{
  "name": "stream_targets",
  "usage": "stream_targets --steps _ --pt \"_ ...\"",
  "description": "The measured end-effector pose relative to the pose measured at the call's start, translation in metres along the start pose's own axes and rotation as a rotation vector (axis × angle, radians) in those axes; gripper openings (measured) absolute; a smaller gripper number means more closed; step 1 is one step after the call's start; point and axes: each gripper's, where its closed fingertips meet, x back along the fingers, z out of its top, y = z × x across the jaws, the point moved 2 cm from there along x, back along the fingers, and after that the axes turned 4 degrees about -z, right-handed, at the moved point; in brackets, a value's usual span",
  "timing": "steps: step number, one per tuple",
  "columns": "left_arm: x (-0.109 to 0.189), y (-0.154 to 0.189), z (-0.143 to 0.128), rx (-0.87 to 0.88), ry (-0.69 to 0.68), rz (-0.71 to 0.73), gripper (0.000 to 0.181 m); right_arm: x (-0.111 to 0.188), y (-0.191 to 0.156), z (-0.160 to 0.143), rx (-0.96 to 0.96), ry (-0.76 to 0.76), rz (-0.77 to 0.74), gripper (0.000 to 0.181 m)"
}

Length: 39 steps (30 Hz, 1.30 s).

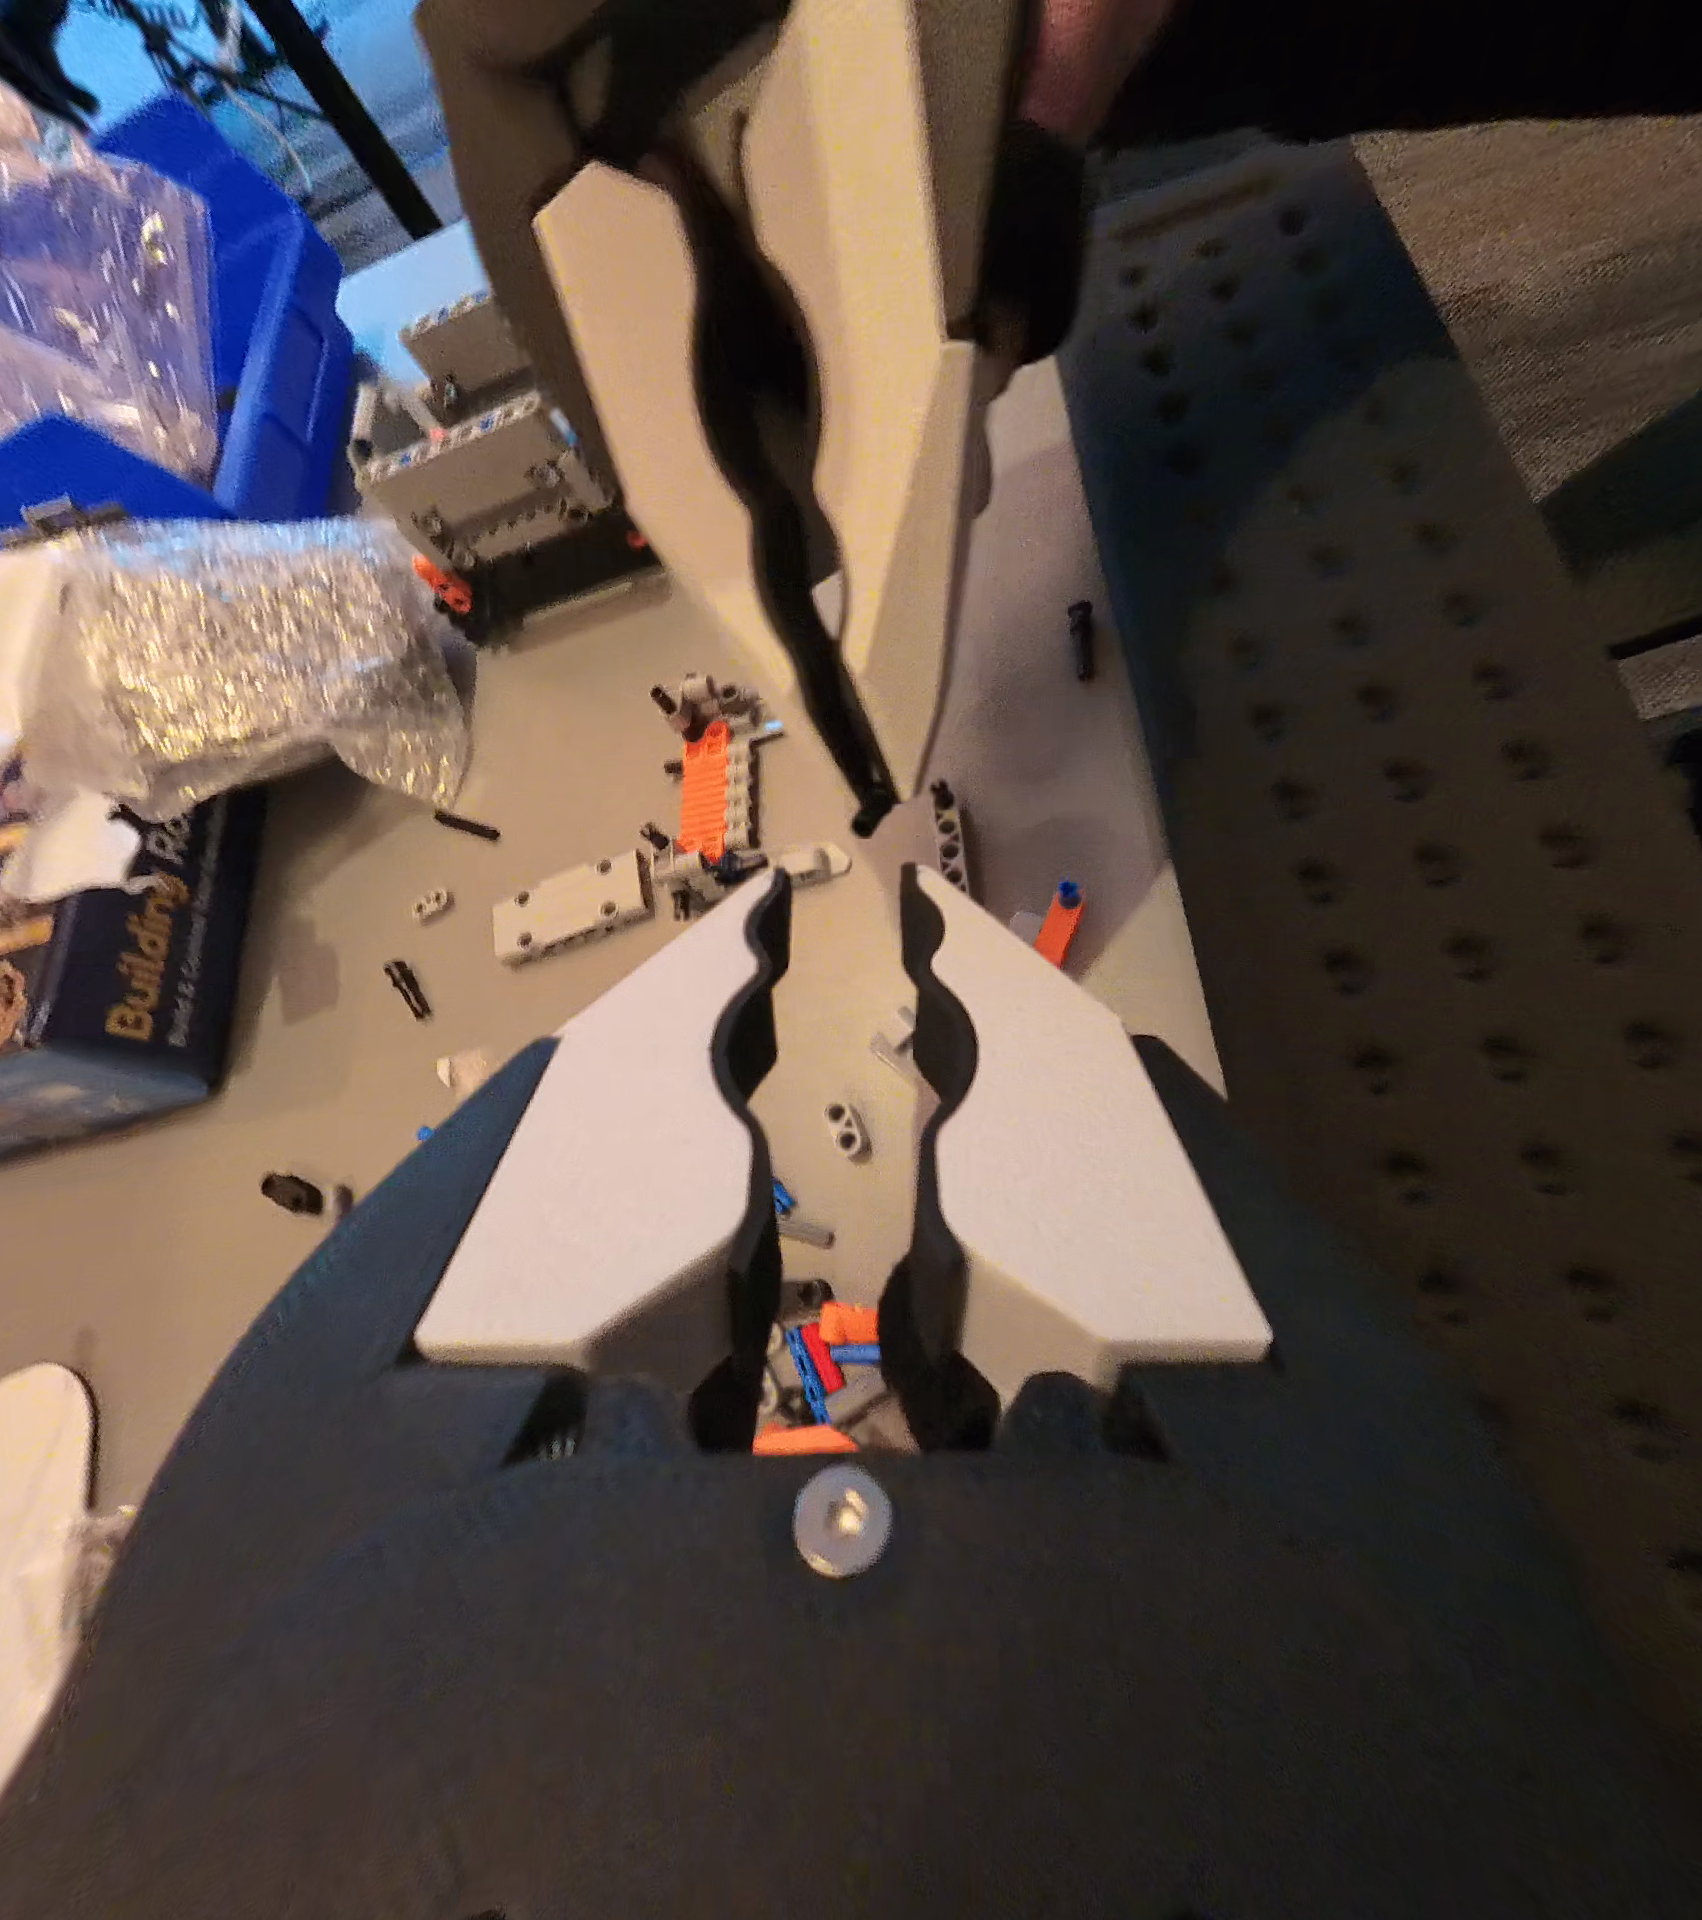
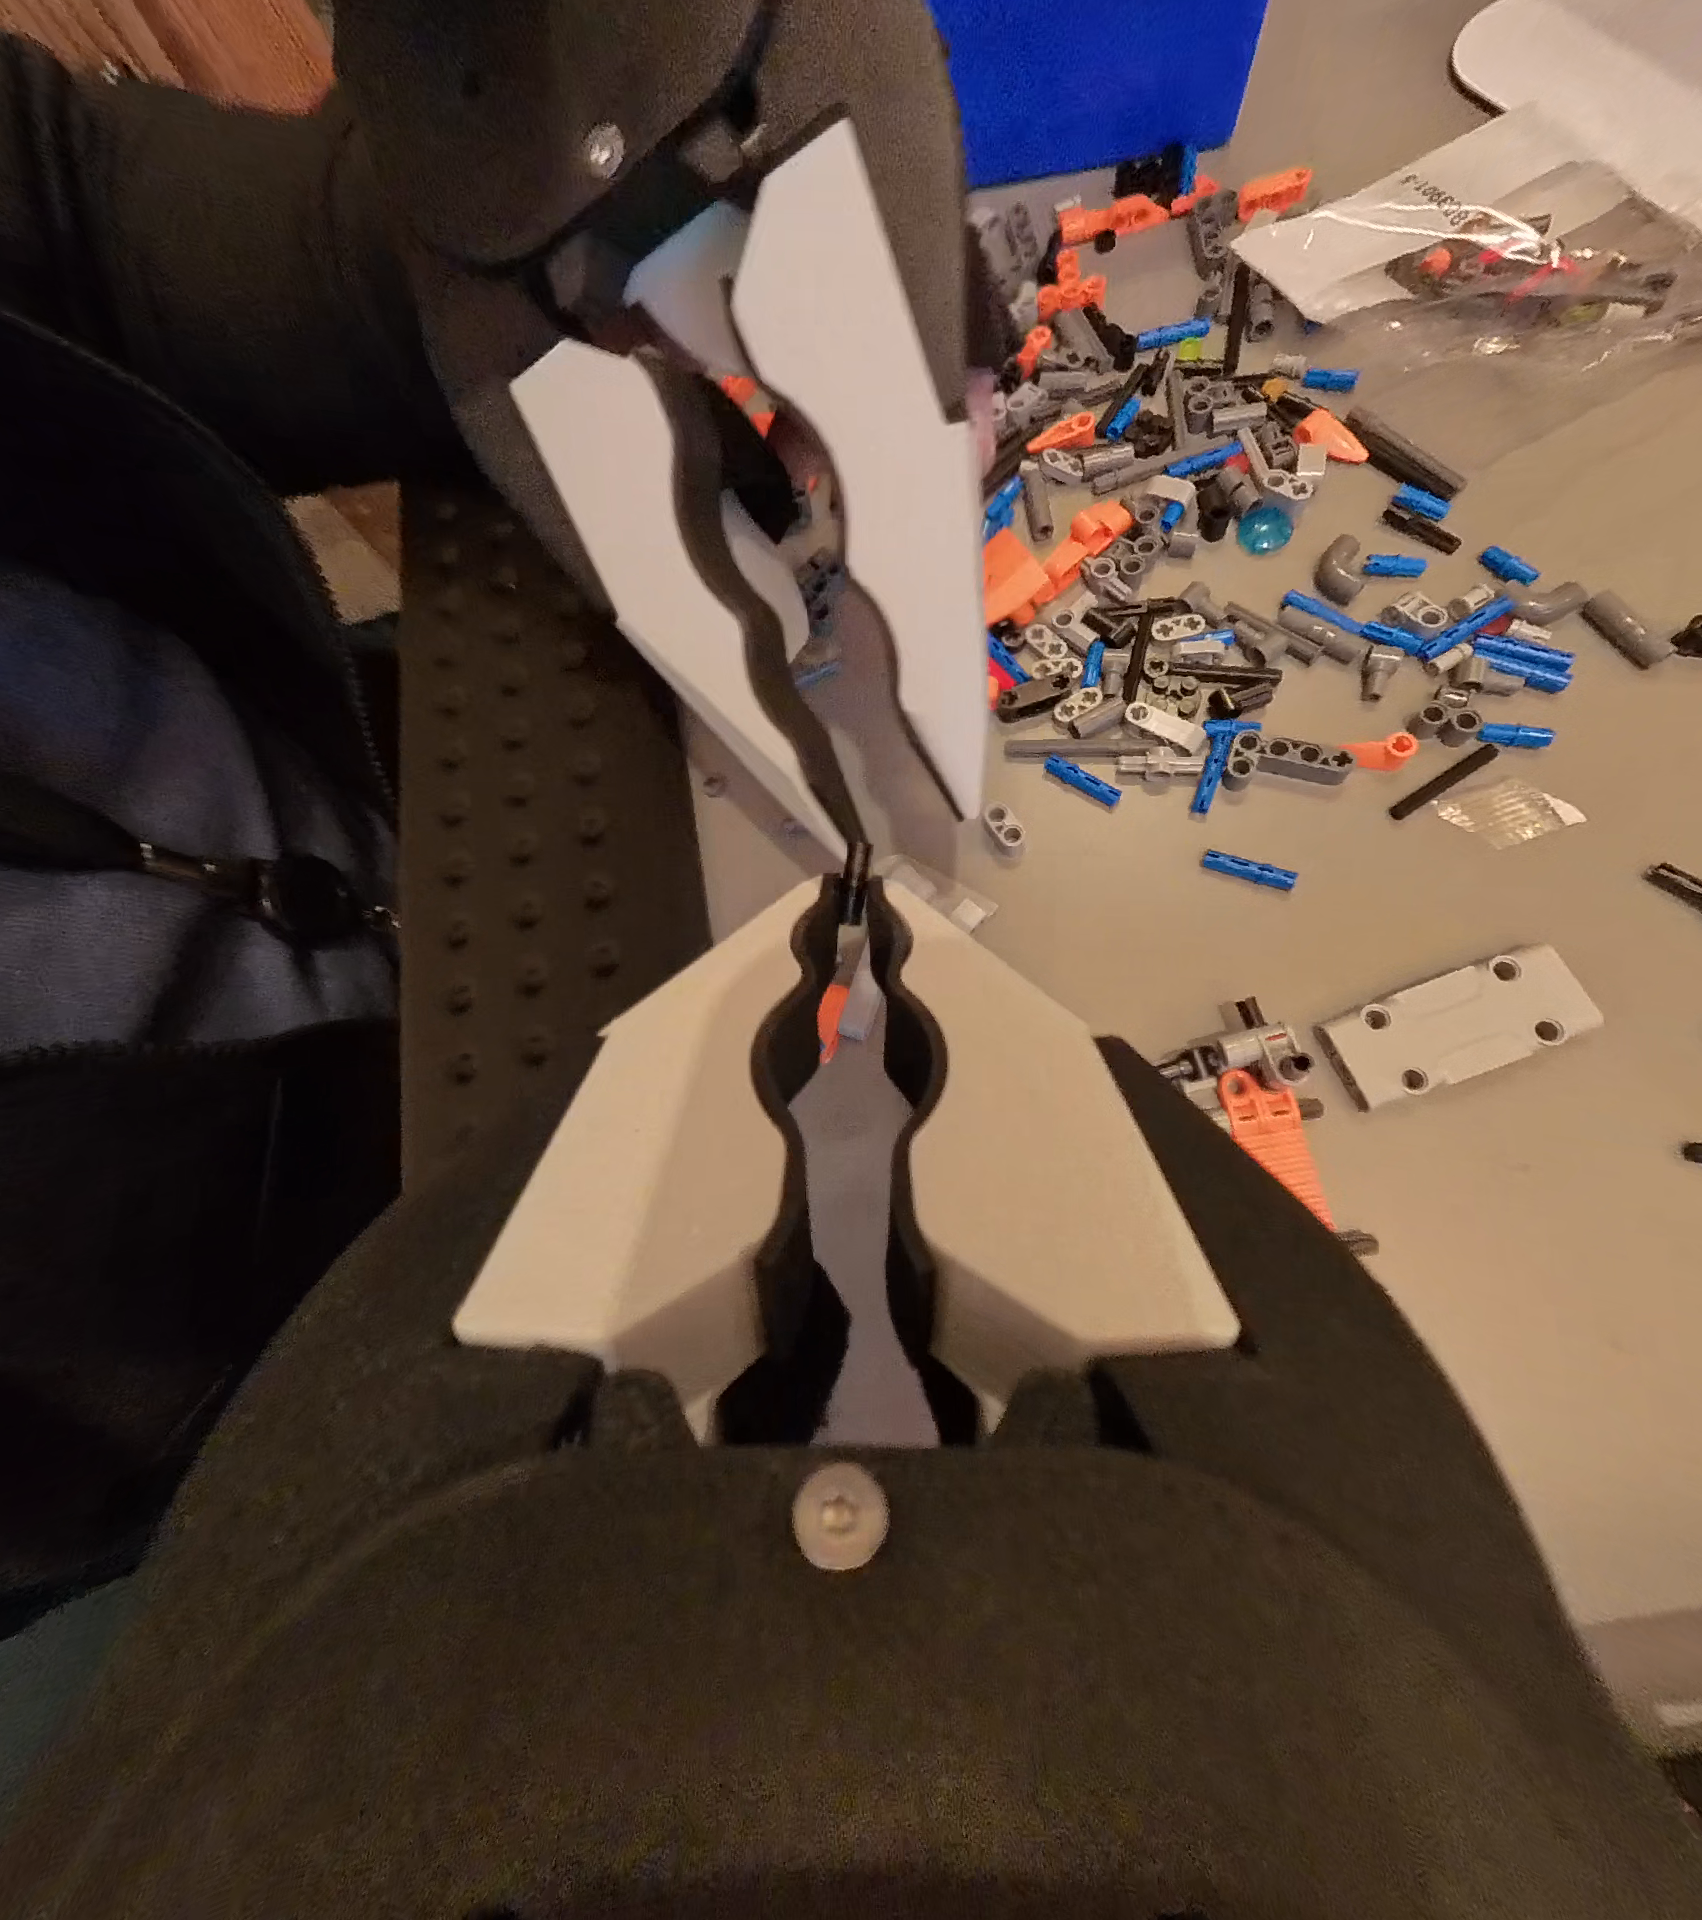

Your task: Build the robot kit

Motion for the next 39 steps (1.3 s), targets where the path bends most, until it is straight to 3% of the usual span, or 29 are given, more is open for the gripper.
stream_targets --steps 5,10,21,24,32,39 --pt "-0.005 0.006 0.011 -0.110 -0.013 0.052 0.016 0.008 -0.005 0.004 -0.055 0.056 0.106 0.002" --pt "-0.006 0.008 0.014 -0.180 -0.023 0.093 0.002 0.010 -0.008 0.006 -0.086 0.069 0.176 0.002" --pt "-0.005 0.009 0.020 -0.349 -0.100 0.245 0.003 0.012 -0.006 0.002 -0.219 0.029 0.259 0.002" --pt "0.000 0.002 0.023 -0.302 -0.079 0.278 0.001 0.014 -0.003 0.006 -0.242 0.071 0.245 0.002" --pt "0.013 -0.013 0.035 -0.151 0.032 0.358 0.001 0.028 0.007 0.028 -0.252 0.363 0.103 0.007" --pt "0.013 -0.013 0.037 -0.094 0.067 0.360 0.001 0.032 0.007 0.033 -0.220 0.417 0.048 0.000"
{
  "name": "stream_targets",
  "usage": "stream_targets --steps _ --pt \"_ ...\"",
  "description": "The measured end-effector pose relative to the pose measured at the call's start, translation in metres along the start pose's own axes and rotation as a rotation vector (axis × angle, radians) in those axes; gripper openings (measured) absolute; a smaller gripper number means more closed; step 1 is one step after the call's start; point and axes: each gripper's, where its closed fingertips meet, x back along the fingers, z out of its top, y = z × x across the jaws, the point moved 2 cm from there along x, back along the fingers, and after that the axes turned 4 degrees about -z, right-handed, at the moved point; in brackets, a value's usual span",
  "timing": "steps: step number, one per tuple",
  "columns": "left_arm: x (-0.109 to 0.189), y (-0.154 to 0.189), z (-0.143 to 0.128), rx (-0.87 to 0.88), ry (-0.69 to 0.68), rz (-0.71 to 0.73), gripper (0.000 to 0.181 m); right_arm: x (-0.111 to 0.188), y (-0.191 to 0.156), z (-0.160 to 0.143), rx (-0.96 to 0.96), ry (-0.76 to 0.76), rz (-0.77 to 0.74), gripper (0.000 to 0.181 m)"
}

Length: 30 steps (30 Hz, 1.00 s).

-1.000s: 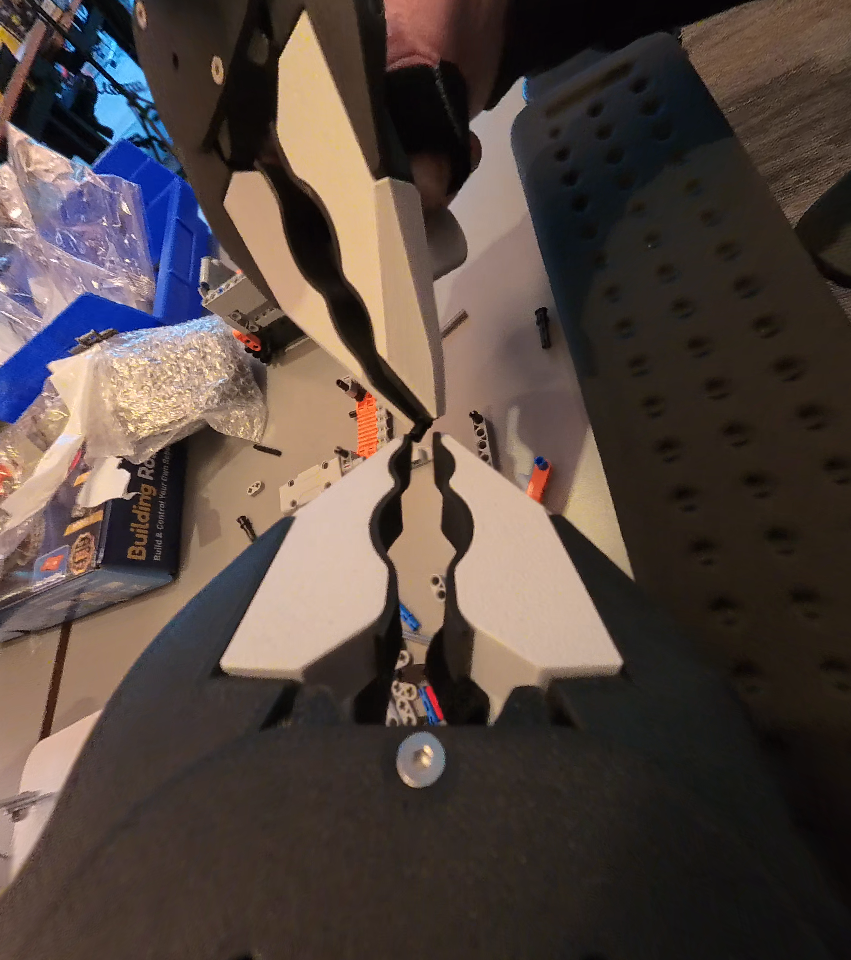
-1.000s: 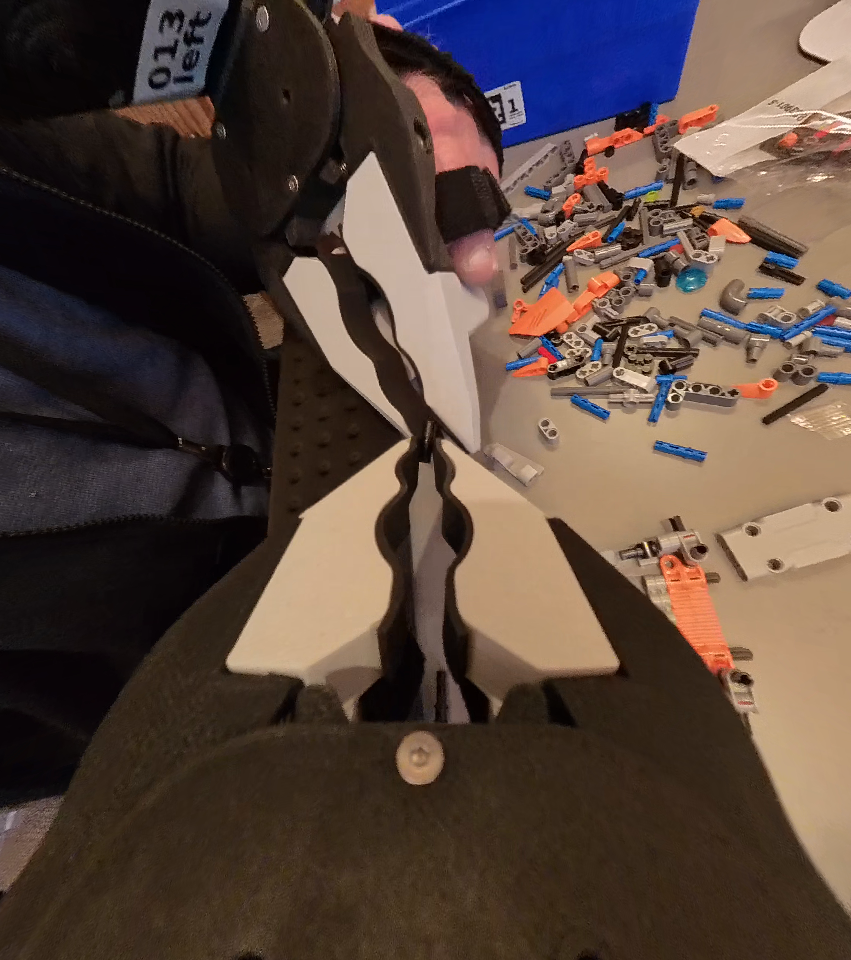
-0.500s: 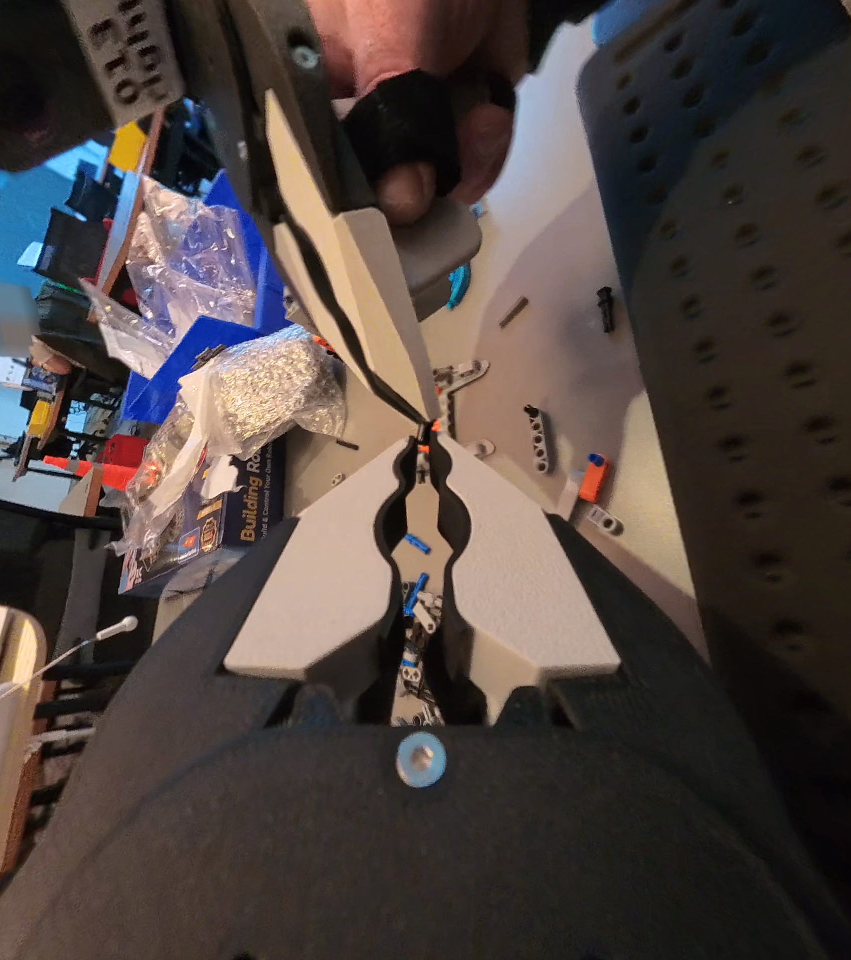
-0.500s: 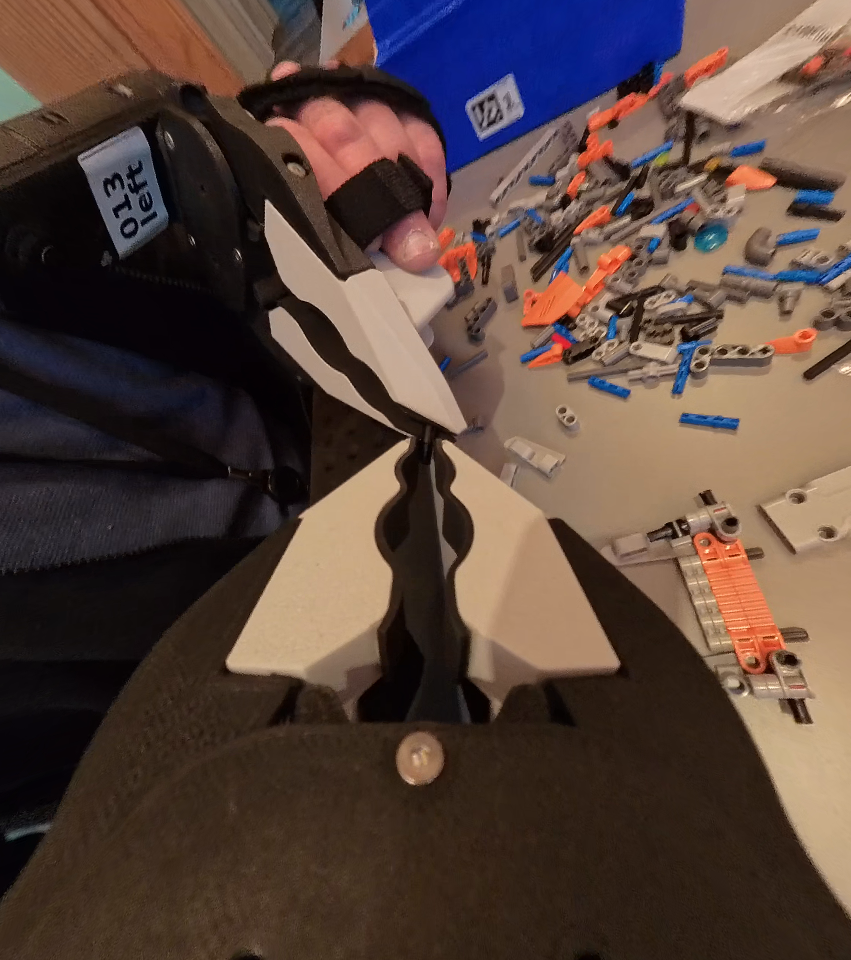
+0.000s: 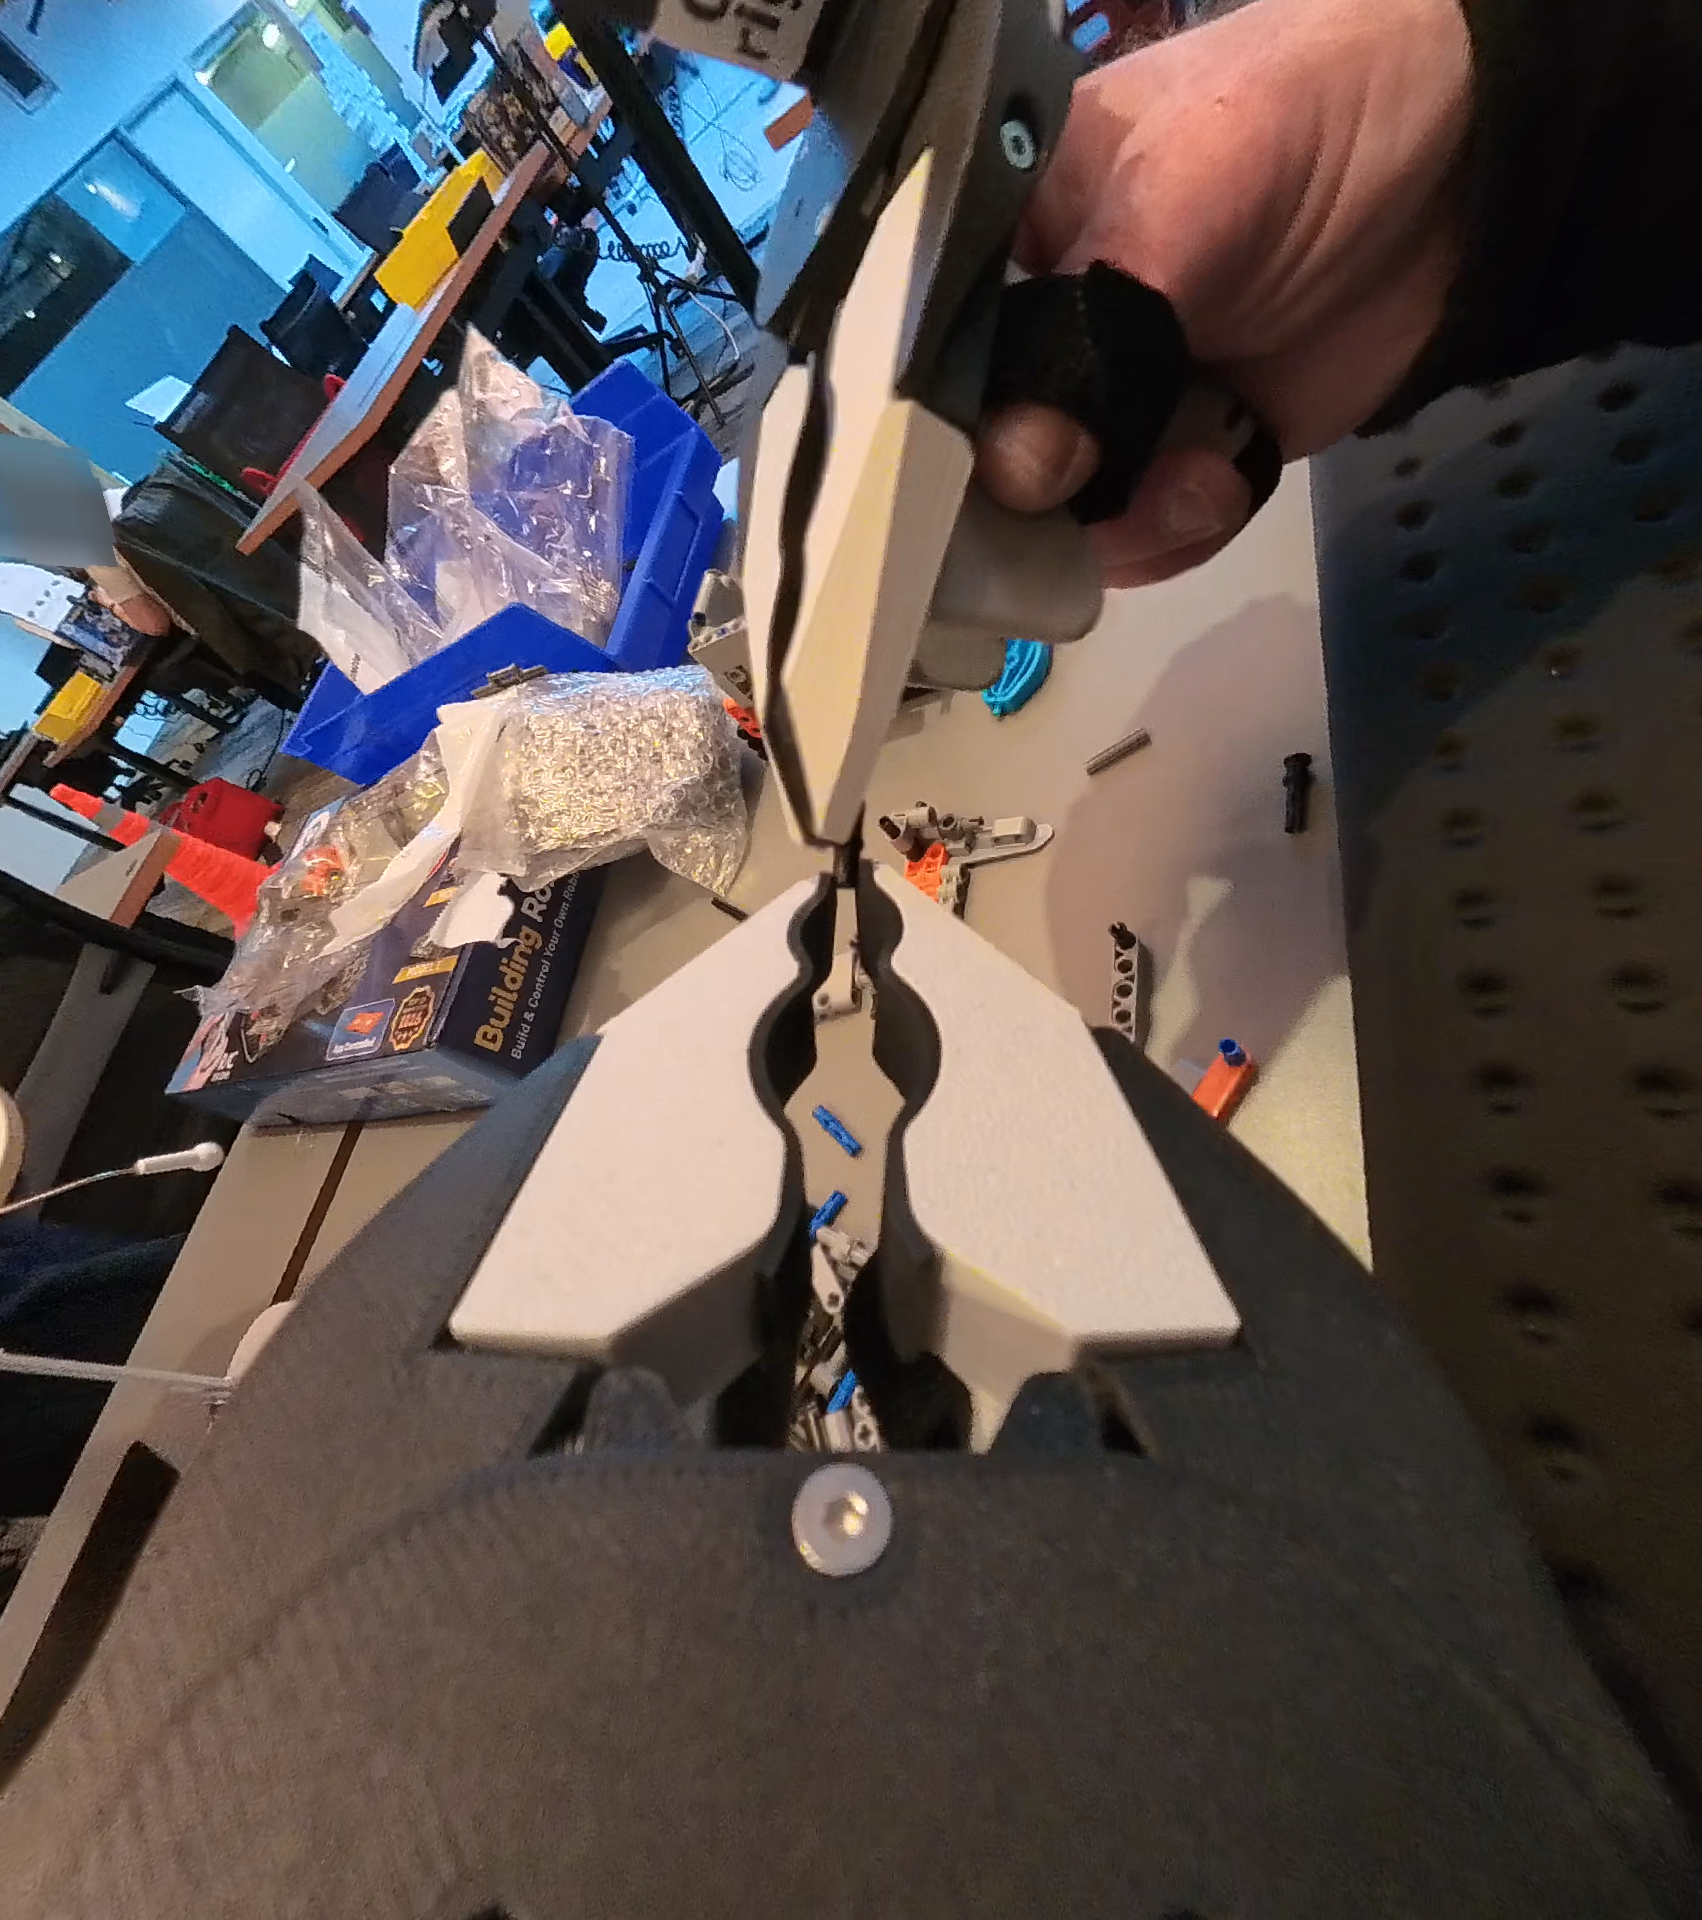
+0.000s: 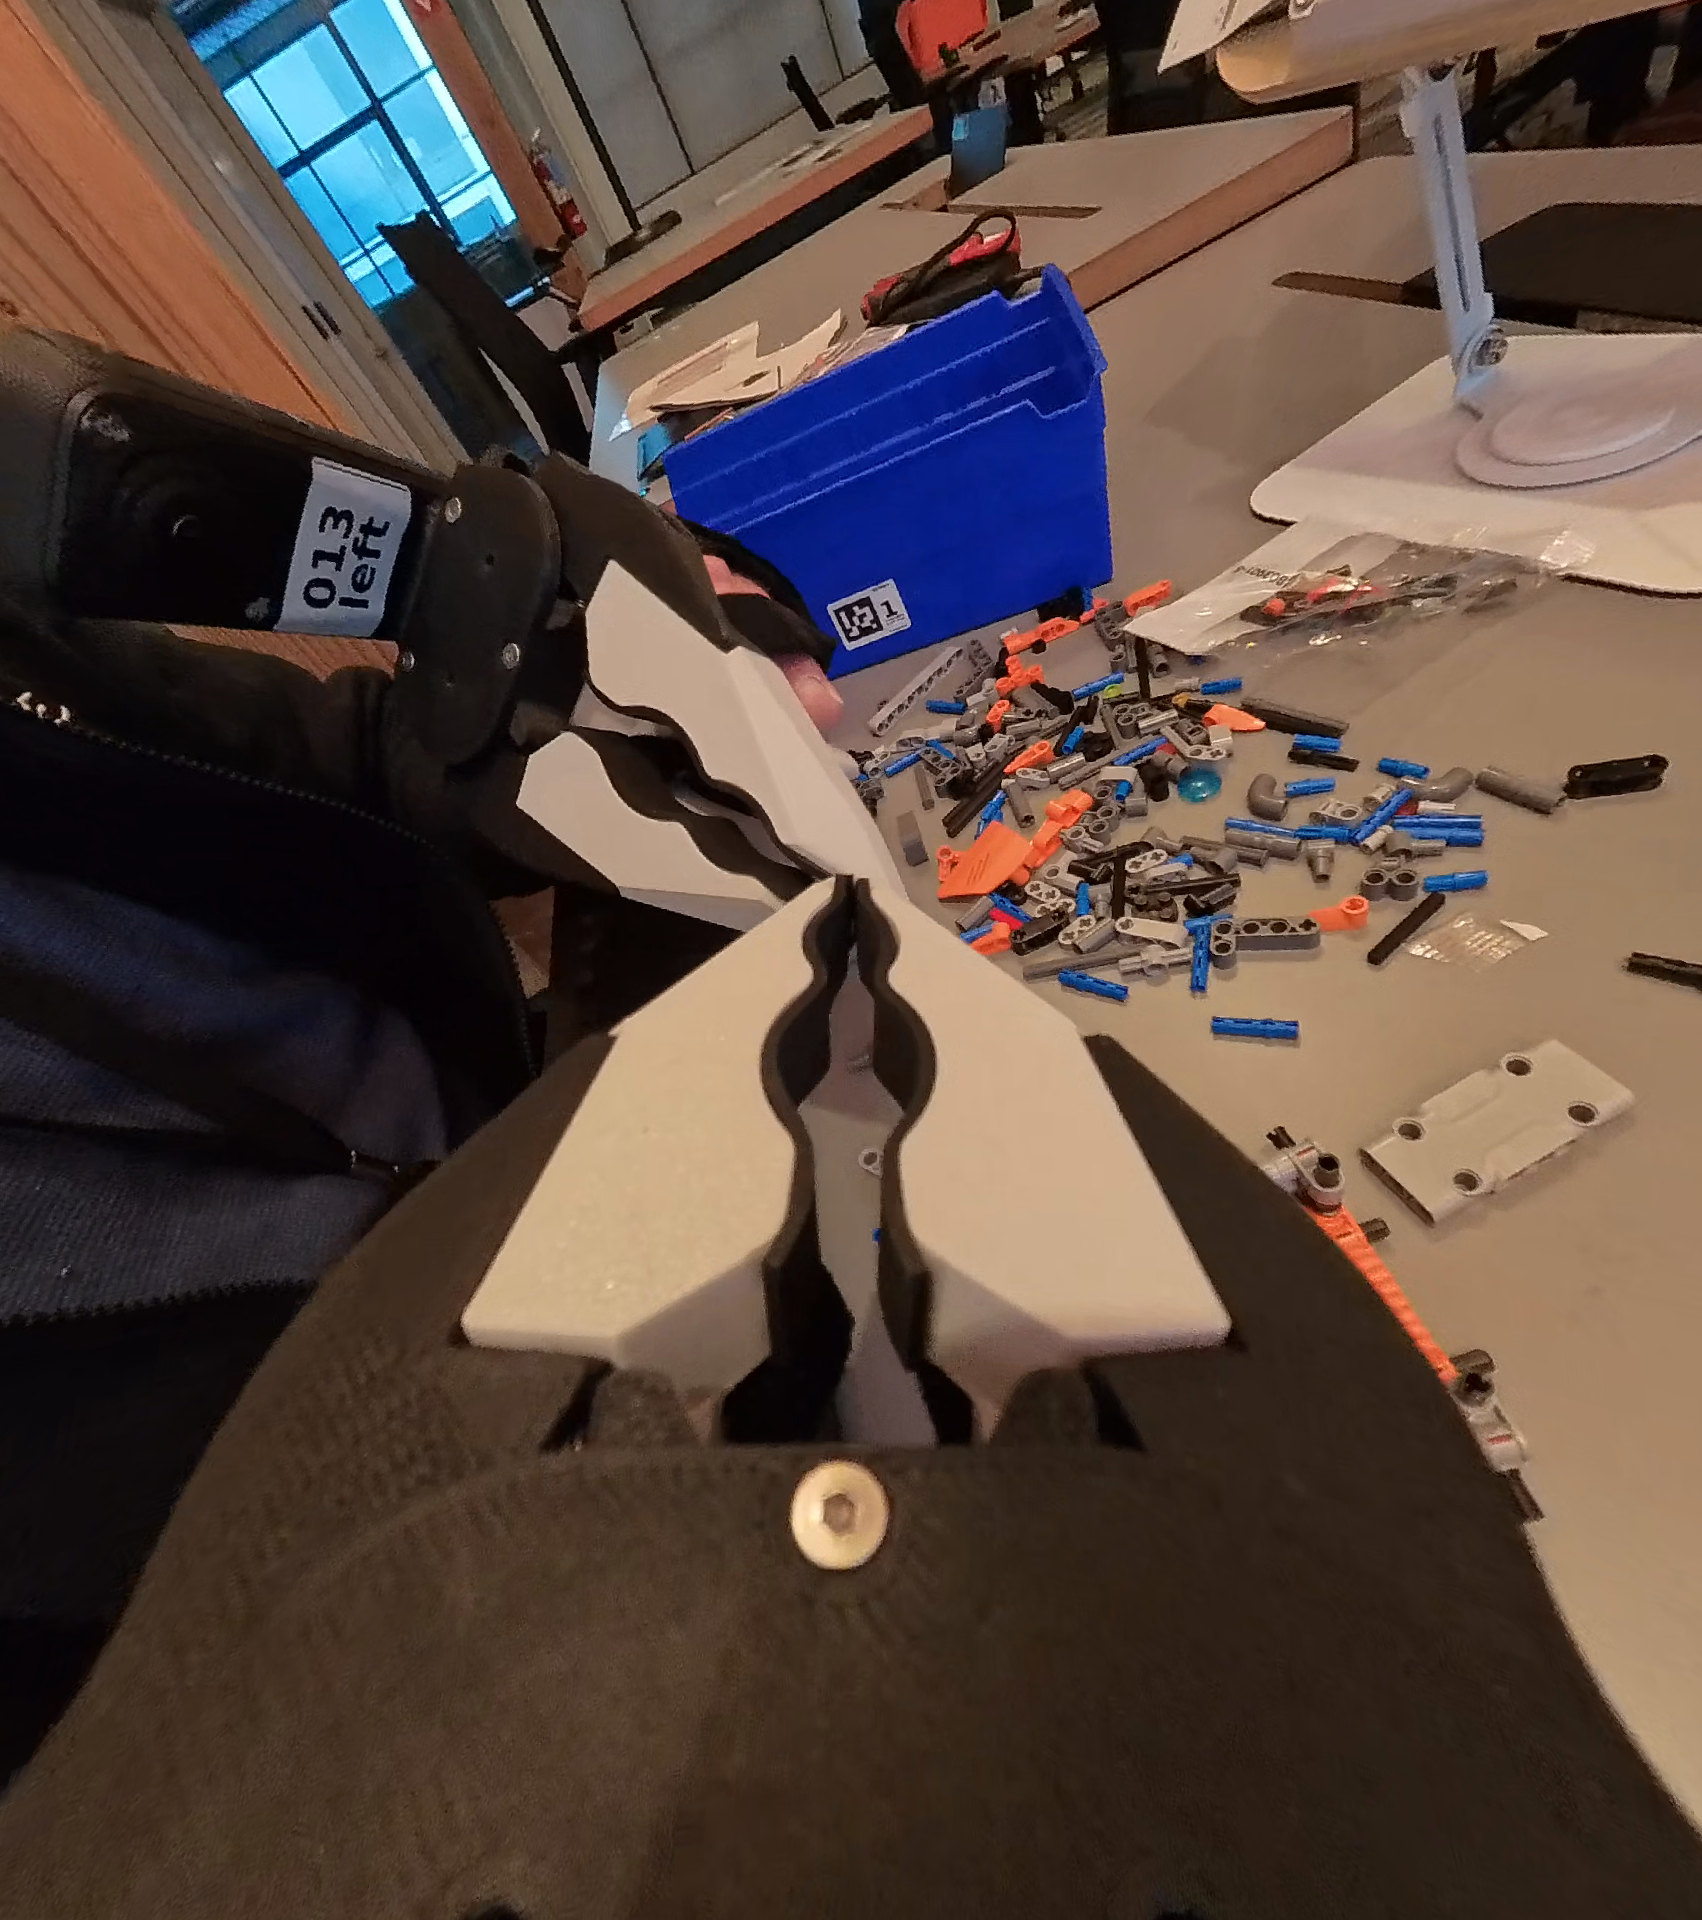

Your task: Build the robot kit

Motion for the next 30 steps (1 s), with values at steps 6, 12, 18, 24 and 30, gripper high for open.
stream_targets --steps 6,12,18,24,30 --pt "0.001 -0.001 0.001 0.030 0.025 -0.010 0.001 0.003 -0.002 -0.001 0.002 -0.003 0.006 0.005" --pt "0.001 -0.002 0.002 0.029 0.031 -0.001 0.001 0.003 -0.004 0.000 0.019 0.001 0.007 0.002" --pt "-0.003 0.000 -0.003 0.041 0.016 -0.037 0.001 0.004 -0.002 -0.003 0.097 -0.012 -0.044 0.001" --pt "-0.012 0.011 -0.051 0.189 -0.161 -0.248 0.006 0.003 0.017 -0.042 0.302 -0.363 -0.198 0.001" --pt "-0.018 0.015 -0.071 0.281 -0.212 -0.325 0.002 -0.015 0.021 -0.086 0.552 -0.738 -0.220 0.001"
